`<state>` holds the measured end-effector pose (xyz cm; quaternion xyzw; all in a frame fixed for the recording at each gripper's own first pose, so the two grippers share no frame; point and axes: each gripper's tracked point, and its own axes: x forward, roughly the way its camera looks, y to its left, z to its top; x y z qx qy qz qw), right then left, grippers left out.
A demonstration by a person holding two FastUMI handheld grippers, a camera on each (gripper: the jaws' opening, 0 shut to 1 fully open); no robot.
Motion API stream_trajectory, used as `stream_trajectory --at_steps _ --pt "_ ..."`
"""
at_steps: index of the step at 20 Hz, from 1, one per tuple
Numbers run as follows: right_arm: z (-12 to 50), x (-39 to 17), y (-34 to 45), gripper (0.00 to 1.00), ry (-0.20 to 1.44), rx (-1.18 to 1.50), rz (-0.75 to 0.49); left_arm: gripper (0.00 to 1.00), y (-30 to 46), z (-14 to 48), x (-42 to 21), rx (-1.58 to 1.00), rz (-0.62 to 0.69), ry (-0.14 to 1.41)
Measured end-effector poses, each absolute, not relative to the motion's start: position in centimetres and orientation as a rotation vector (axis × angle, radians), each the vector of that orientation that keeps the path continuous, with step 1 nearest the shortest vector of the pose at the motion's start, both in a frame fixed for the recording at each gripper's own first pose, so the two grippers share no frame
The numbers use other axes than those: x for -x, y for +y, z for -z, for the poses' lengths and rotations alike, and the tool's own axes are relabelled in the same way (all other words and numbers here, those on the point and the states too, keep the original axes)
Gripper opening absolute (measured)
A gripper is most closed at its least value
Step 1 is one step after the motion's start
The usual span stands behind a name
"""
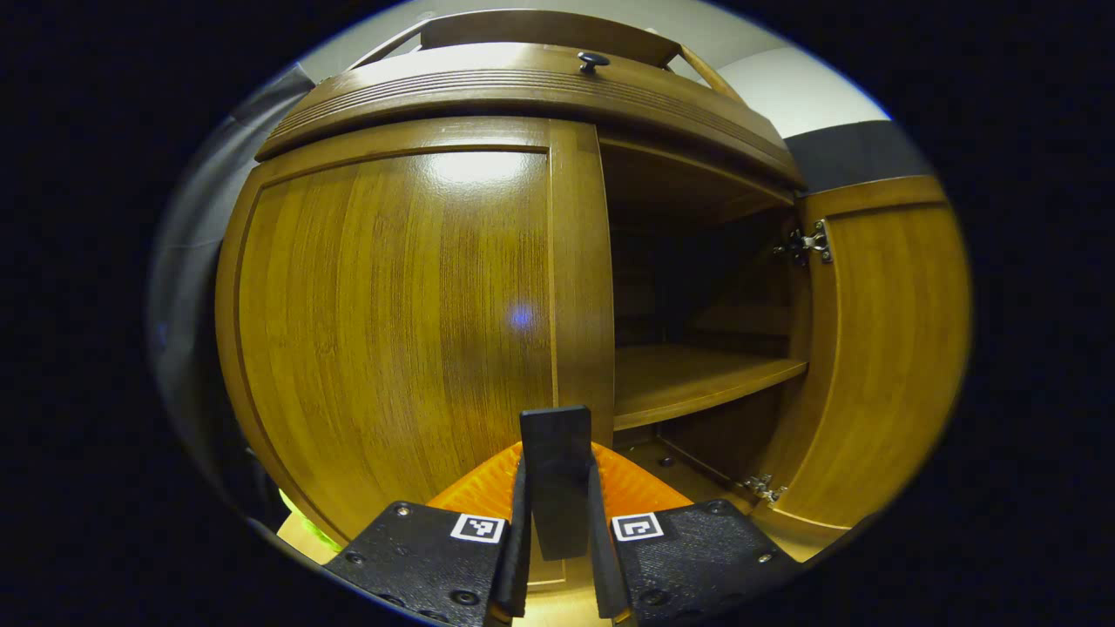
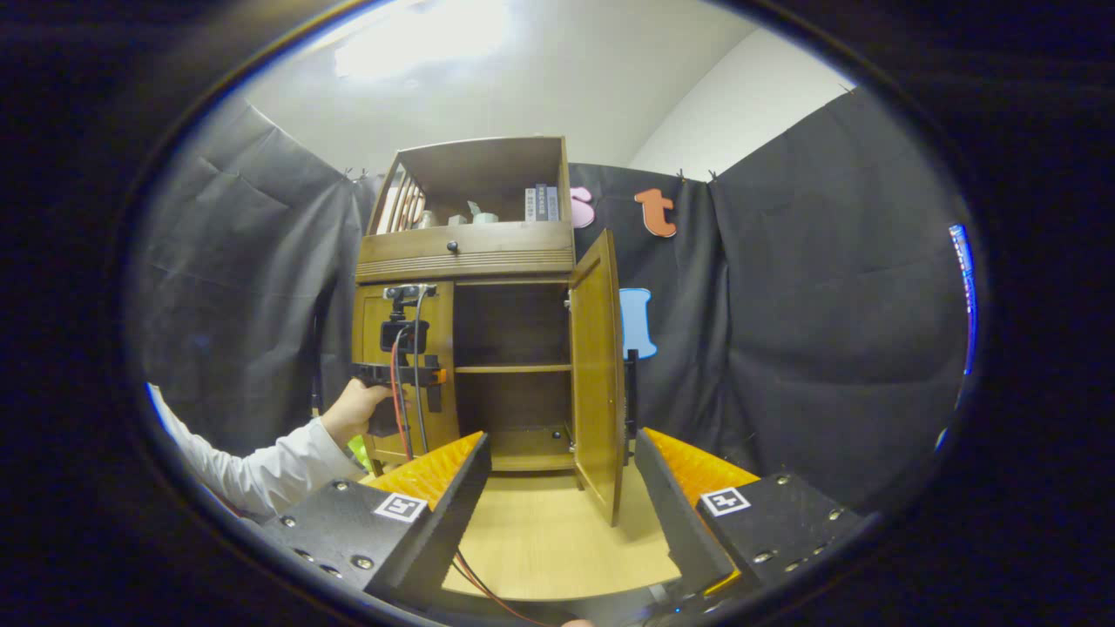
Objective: Open the right door of the double-door shoe cabinet with the right hand, and open the left door with the left hand.
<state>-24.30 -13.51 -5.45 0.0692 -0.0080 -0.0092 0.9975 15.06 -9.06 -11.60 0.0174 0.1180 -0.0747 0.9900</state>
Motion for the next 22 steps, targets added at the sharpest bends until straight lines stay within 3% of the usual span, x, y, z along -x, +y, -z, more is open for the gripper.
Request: stream_trajectory --at_steps 1,2,12,14,15,22 --pt "5.0 24.8 -13.9 0.94 -0.025 -0.144 0.030 0.30 -9.1 11.2 -14.7 -0.023 0.167 0.242" --pt "4.7 25.1 -14.0 1.00 -0.031 -0.151 0.034 0.30 -9.2 11.0 -14.7 -0.017 0.180 0.249" --pt "4.9 25.6 -14.5 0.99 -0.028 -0.126 0.088 0.30 -10.2 10.7 -14.6 0.010 0.298 0.231" --pt "5.2 25.7 -14.5 0.94 -0.035 -0.136 0.092 0.30 -10.2 10.4 -14.5 0.006 0.319 0.229" --pt "5.2 25.7 -14.6 0.98 -0.034 -0.141 0.093 0.30 -10.3 10.3 -14.6 0.003 0.328 0.231" --pt "5.7 25.2 -15.0 0.98 -0.058 -0.188 0.128 0.30 -10.1 9.5 -13.4 -0.008 0.389 0.215"
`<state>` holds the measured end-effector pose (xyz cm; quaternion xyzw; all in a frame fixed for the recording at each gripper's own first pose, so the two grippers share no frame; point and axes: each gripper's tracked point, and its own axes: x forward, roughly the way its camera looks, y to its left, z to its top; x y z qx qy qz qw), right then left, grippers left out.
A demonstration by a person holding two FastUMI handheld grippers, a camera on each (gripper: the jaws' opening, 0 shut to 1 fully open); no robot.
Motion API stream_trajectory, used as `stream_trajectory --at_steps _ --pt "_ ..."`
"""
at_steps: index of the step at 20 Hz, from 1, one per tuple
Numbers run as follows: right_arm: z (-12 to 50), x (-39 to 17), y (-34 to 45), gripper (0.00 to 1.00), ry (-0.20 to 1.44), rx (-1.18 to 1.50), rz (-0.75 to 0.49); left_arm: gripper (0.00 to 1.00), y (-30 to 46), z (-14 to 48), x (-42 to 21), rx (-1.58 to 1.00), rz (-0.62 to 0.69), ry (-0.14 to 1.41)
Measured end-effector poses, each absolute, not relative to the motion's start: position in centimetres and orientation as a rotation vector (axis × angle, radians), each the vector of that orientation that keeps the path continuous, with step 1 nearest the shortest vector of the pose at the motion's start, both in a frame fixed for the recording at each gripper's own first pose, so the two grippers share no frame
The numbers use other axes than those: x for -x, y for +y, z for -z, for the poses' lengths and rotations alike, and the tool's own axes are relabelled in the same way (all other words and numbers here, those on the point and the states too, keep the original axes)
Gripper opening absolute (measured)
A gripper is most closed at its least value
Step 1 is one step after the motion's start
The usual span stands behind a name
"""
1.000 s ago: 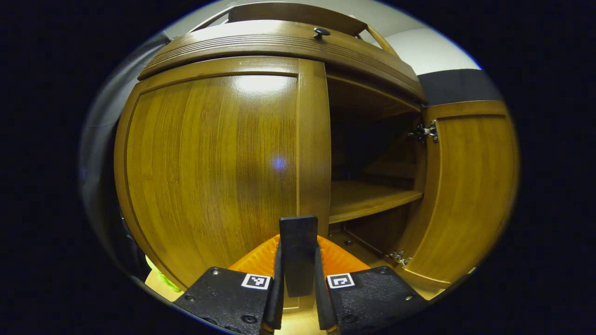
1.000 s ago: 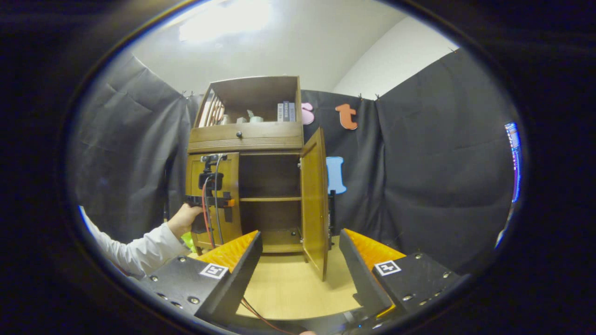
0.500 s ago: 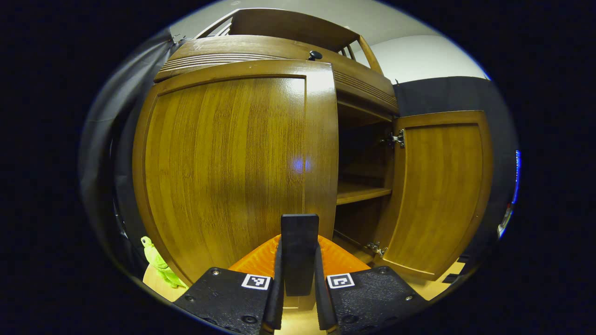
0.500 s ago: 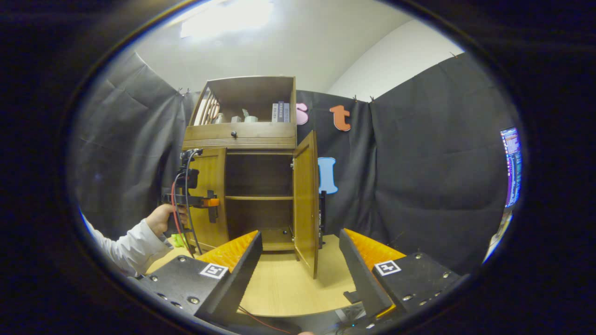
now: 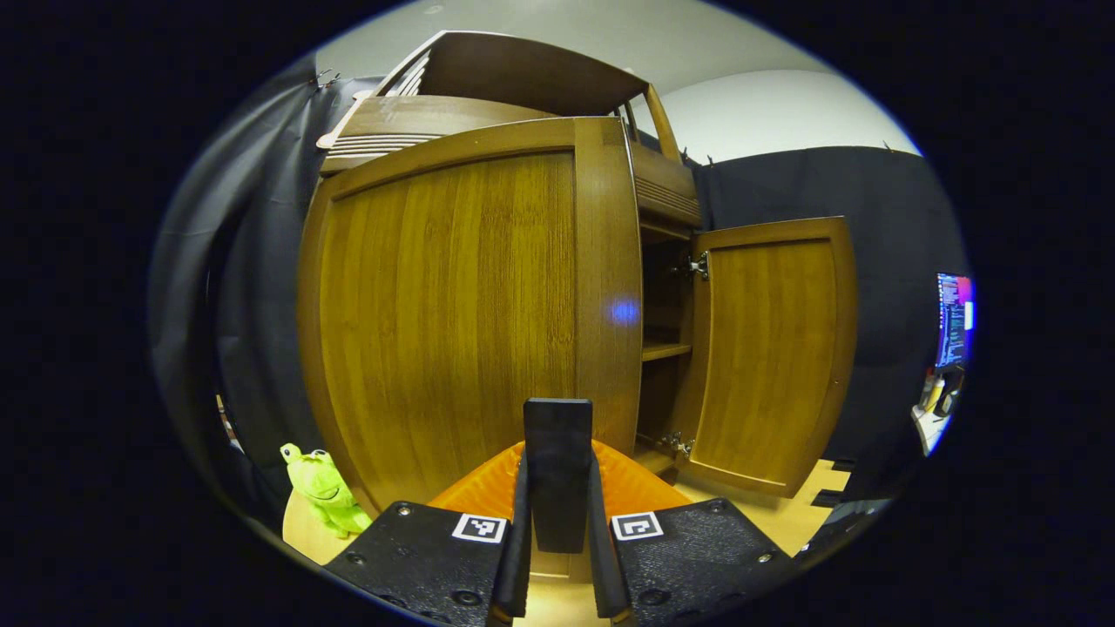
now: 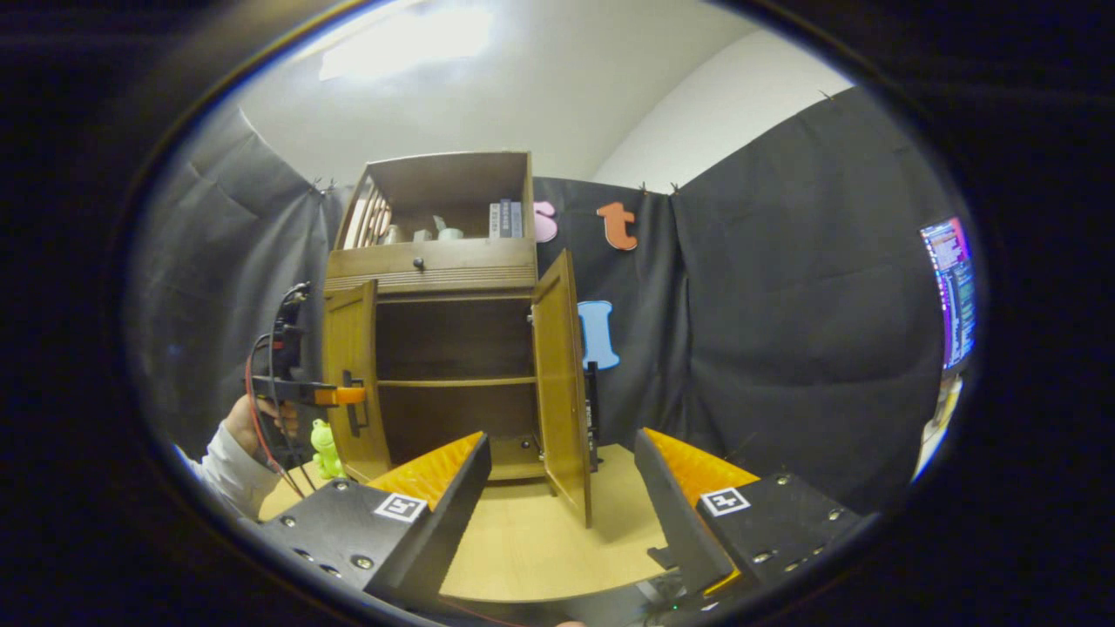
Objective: Open the right door of the double-door shoe cabinet with the right hand, and open the left door with the left hand.
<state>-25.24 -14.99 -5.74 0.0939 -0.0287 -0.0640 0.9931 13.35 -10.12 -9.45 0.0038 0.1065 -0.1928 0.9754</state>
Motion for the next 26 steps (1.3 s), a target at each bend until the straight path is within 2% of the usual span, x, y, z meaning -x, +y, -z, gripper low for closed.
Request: stream_trajectory --at_steps 7,15,23,26 --pt "6.2 23.9 -12.8 1.00 -0.064 -0.177 0.094 0.30 -10.0 9.1 -13.5 -0.017 0.368 0.187" --pt "5.5 23.0 -8.1 0.99 -0.073 -0.139 -0.006 0.29 -9.6 8.9 -13.3 -0.026 0.350 0.170" --pt "6.4 22.2 -5.8 0.98 -0.042 -0.107 -0.049 0.30 -7.4 8.5 -12.7 -0.037 0.270 0.143" --pt "6.5 21.5 -5.1 0.98 -0.038 -0.125 -0.078 0.29 -5.4 8.7 -12.8 -0.053 0.198 0.139"
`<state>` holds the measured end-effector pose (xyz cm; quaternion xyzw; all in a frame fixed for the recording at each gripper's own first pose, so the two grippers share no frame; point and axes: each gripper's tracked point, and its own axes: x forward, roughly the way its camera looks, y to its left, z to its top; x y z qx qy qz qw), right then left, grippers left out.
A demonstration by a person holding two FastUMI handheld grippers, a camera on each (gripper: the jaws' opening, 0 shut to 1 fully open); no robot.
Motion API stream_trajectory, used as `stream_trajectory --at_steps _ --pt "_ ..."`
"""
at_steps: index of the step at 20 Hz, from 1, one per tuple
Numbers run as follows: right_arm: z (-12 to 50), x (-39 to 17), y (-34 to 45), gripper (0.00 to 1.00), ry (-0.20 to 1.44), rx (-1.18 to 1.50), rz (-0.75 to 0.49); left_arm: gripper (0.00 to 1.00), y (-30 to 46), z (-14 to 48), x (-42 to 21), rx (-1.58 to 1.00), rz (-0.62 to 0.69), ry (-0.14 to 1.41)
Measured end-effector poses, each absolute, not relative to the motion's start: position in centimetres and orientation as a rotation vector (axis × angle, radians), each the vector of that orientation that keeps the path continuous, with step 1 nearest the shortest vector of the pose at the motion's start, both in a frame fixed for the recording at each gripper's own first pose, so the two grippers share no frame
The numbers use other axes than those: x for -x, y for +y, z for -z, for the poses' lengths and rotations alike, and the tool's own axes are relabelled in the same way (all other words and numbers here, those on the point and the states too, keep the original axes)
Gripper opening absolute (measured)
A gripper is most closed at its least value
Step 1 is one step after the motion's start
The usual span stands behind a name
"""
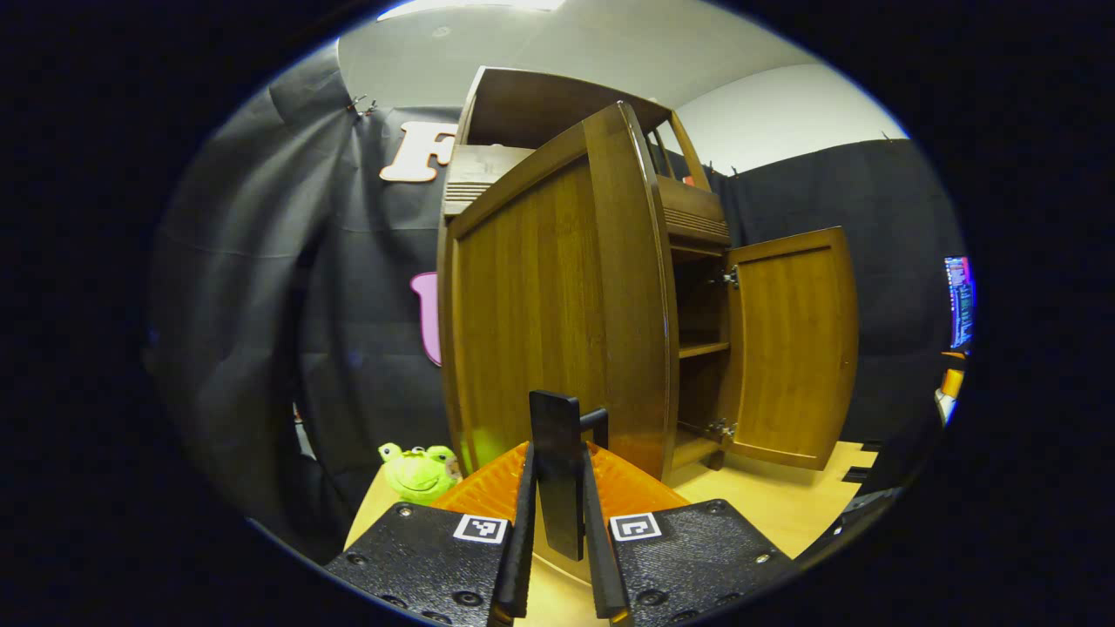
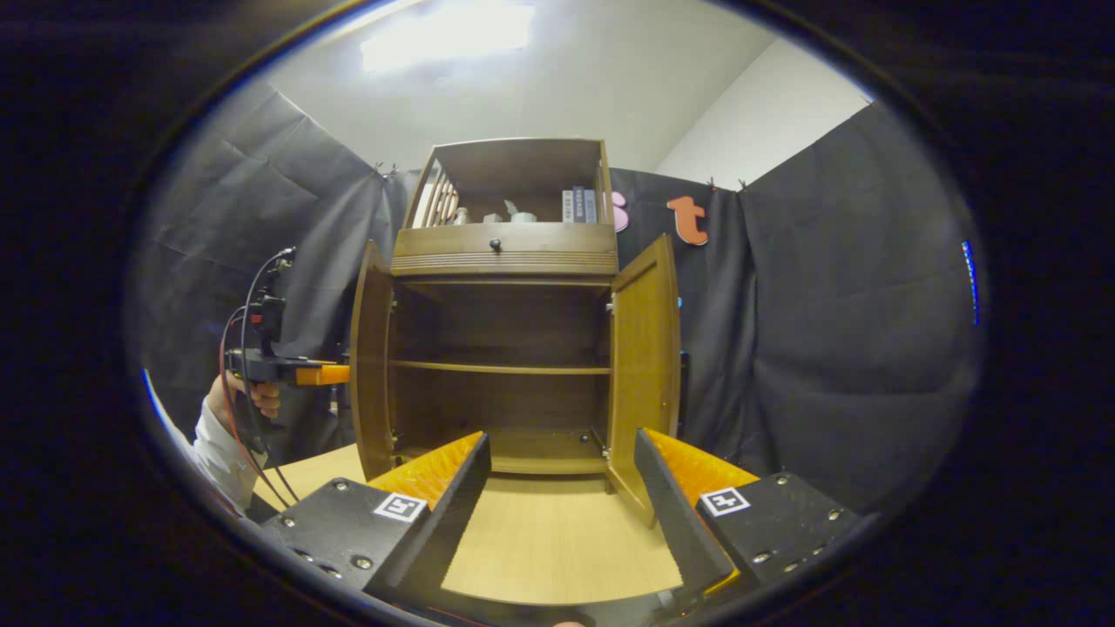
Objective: Open the right door of the double-door shoe cabinet with the right hand, and open the left door with the left hand.
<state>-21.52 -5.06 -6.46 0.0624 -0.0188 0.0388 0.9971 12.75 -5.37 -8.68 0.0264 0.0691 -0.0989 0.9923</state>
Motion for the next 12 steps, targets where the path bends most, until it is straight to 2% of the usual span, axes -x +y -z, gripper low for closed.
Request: stream_trajectory --at_steps 1,2,3,7,8,12 --pt "6.4 21.2 -5.2 0.96 -0.038 -0.139 -0.073 0.28 -4.6 8.4 -12.9 -0.064 0.164 0.143" --pt "6.4 21.1 -5.3 0.94 -0.039 -0.146 -0.070 0.24 -3.9 8.6 -12.7 -0.076 0.145 0.133" --pt "6.4 20.9 -5.4 0.98 -0.041 -0.151 -0.064 0.23 -3.4 8.5 -12.5 -0.078 0.135 0.124" --pt "7.1 20.3 -5.1 0.98 -0.022 -0.161 -0.067 0.18 -1.0 8.5 -12.5 -0.070 0.073 0.124" --pt "7.3 20.3 -5.0 0.98 -0.017 -0.157 -0.068 0.12 -0.5 8.4 -12.3 -0.063 0.067 0.122" --pt "7.4 19.9 -4.0 0.98 -0.011 -0.158 -0.085 0.09 0.0 8.6 -12.2 -0.055 0.132 0.136"
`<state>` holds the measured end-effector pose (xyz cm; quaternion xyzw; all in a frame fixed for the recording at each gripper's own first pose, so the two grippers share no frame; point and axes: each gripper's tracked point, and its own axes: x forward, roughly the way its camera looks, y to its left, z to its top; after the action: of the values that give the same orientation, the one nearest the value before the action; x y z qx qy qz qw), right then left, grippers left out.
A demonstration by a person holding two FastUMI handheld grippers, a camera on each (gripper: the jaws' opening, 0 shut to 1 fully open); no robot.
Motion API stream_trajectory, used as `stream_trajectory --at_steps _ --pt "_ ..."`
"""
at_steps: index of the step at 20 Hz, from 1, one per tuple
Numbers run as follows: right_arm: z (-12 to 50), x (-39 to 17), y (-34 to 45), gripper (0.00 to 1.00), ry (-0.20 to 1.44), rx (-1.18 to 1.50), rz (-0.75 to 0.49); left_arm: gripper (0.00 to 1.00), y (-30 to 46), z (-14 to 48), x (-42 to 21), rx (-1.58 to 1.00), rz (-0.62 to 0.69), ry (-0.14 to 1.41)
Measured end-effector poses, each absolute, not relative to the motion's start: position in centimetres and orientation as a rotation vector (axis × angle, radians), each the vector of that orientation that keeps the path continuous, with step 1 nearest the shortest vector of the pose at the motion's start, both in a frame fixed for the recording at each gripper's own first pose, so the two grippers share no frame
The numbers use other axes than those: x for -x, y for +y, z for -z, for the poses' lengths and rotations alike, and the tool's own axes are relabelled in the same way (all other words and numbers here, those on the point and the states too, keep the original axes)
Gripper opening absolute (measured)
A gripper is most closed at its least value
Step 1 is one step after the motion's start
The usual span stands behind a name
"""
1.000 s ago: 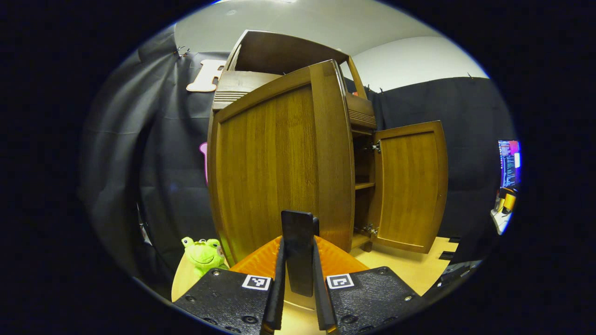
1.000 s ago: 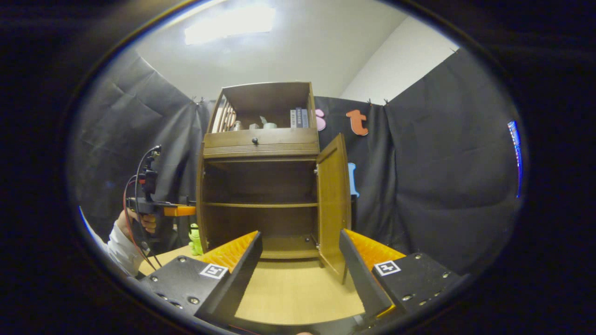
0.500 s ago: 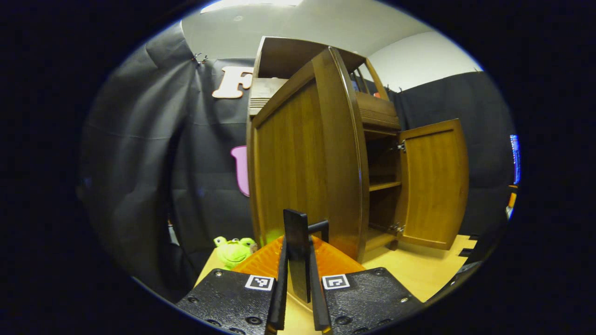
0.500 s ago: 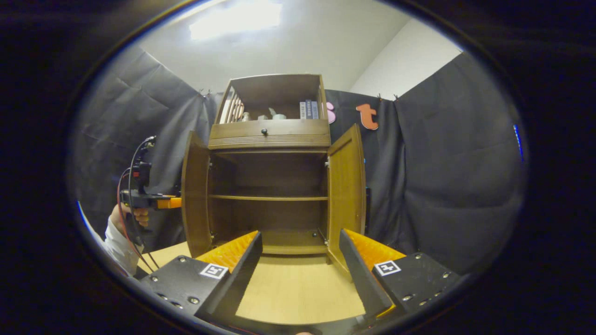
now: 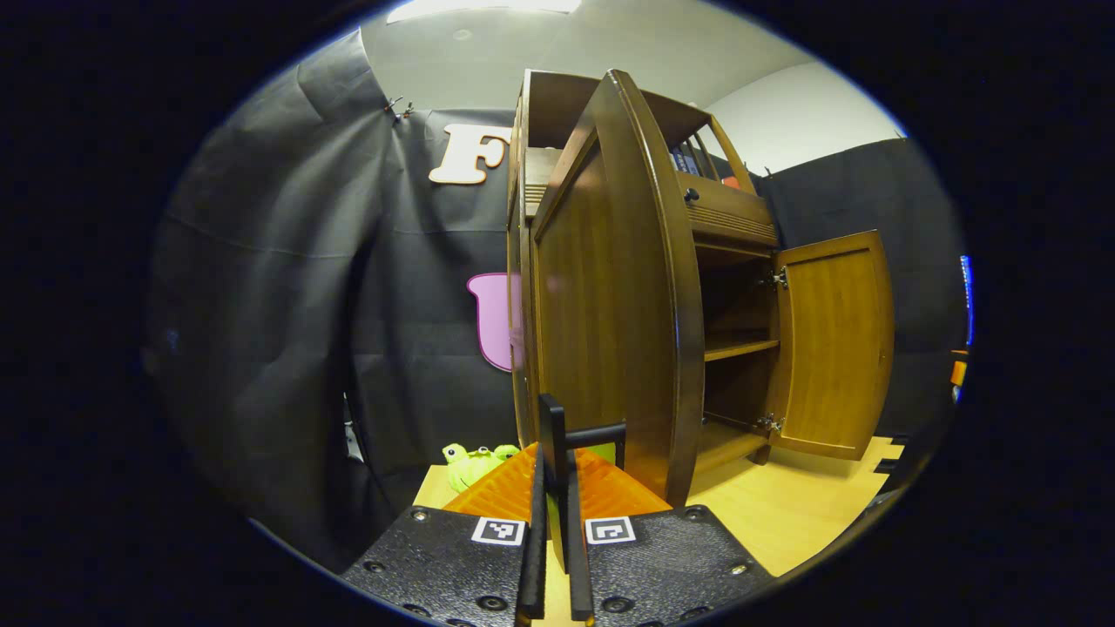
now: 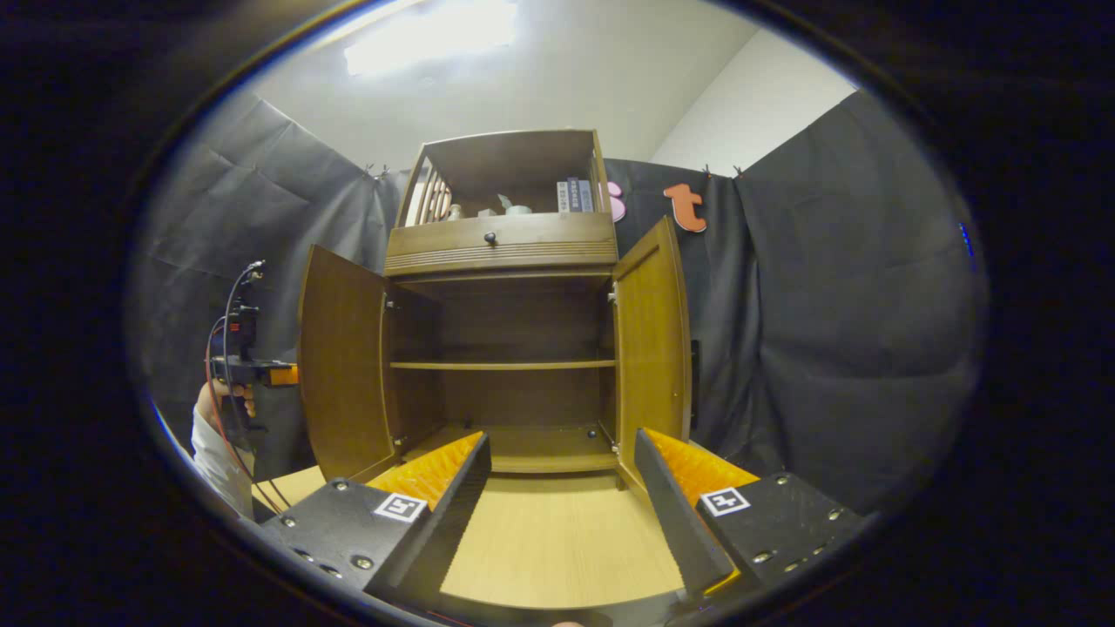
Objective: Open the right door of the double-door shoe cabinet with the right hand, and open the left door with the left hand.
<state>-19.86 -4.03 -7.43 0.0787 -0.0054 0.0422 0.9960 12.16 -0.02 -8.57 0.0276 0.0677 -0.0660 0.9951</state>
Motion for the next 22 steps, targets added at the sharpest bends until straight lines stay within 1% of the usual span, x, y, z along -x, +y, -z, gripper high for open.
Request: stream_trajectory --at_steps 1,2,3,4,5,6,7,8,11,12,15,17,18,22 --pt "7.3 19.6 -3.8 0.94 -0.013 -0.163 -0.087 0.14 0.2 8.6 -12.1 -0.050 0.146 0.133" --pt "7.4 19.5 -3.3 0.98 -0.013 -0.168 -0.095 0.12 0.5 8.5 -12.1 -0.049 0.160 0.129" --pt "7.5 19.3 -2.9 0.98 -0.014 -0.174 -0.100 0.09 0.7 8.4 -12.0 -0.040 0.174 0.122" --pt "7.6 19.1 -2.6 0.94 -0.015 -0.180 -0.105 0.14 0.9 8.3 -12.0 -0.026 0.185 0.118" --pt "7.7 19.0 -2.2 0.94 -0.011 -0.184 -0.110 0.09 1.0 8.4 -12.0 -0.018 0.198 0.111" --pt "8.0 18.8 -1.9 0.98 -0.003 -0.184 -0.112 0.14 1.0 8.3 -12.1 -0.015 0.210 0.104" --pt "8.3 18.6 -1.7 0.98 0.007 -0.180 -0.111 0.11 1.2 8.4 -11.8 -0.014 0.217 0.097" --pt "8.5 18.4 -1.5 0.98 0.013 -0.174 -0.109 0.17 1.3 8.4 -11.8 -0.011 0.226 0.091" --pt "8.4 18.1 -0.7 0.98 0.013 -0.172 -0.112 0.21 1.8 8.4 -11.6 -0.008 0.216 0.086" --pt "8.2 17.9 -0.4 0.94 0.006 -0.176 -0.116 0.22 2.1 8.5 -11.6 -0.011 0.201 0.094" --pt "8.0 17.6 0.6 0.94 -0.004 -0.180 -0.130 0.36 2.6 8.8 -11.2 -0.022 0.173 0.096" --pt "8.0 17.5 0.9 0.94 -0.004 -0.172 -0.133 0.41 2.8 8.9 -10.8 -0.021 0.169 0.099" --pt "8.1 17.6 1.2 0.98 -0.001 -0.168 -0.136 0.41 3.3 8.8 -10.7 -0.019 0.154 0.098" --pt "8.5 17.7 1.3 0.98 0.006 -0.162 -0.132 0.57 3.8 8.9 -10.4 -0.006 0.120 0.097"
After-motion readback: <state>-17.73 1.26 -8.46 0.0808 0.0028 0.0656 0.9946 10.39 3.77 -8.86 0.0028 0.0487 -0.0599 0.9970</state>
